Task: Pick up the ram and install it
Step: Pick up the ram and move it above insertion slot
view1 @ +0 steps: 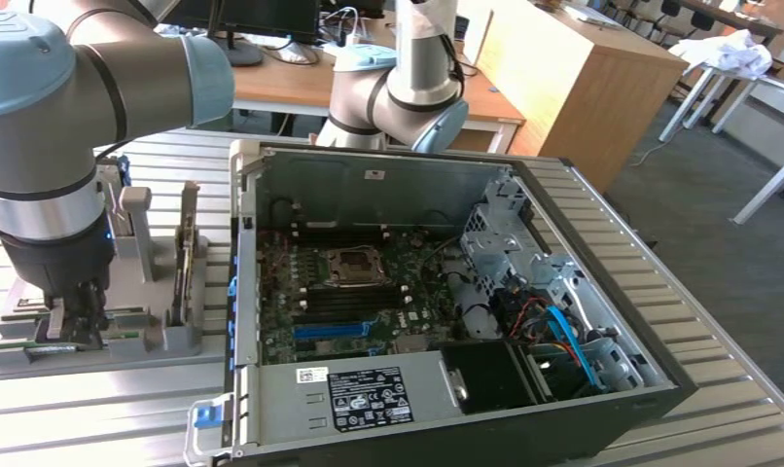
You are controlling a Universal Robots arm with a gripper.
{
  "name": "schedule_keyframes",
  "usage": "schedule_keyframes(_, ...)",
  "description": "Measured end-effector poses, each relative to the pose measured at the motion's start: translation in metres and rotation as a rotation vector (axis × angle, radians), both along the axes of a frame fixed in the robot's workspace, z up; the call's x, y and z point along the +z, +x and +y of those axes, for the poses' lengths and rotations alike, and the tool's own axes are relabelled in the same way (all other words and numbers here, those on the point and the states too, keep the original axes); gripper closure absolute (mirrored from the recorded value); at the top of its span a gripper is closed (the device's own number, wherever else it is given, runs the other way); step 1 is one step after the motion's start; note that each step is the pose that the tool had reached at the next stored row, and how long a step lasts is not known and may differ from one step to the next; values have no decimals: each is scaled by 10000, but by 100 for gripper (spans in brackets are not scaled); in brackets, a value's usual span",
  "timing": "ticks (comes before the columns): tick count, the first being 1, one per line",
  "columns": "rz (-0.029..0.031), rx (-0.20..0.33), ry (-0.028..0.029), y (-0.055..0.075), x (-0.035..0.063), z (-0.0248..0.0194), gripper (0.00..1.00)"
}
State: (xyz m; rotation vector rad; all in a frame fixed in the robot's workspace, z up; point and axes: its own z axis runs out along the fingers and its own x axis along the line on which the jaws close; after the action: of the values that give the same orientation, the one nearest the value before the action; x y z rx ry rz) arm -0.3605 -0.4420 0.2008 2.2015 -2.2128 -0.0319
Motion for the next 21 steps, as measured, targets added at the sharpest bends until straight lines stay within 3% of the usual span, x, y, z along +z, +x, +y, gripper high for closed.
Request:
schedule_keyframes(2,0,1,1,0,0,0,71)
schedule_keyframes(3,-1,0,1,0,0,0,77)
schedule_keyframes(21,0,0,2,0,0,0,79)
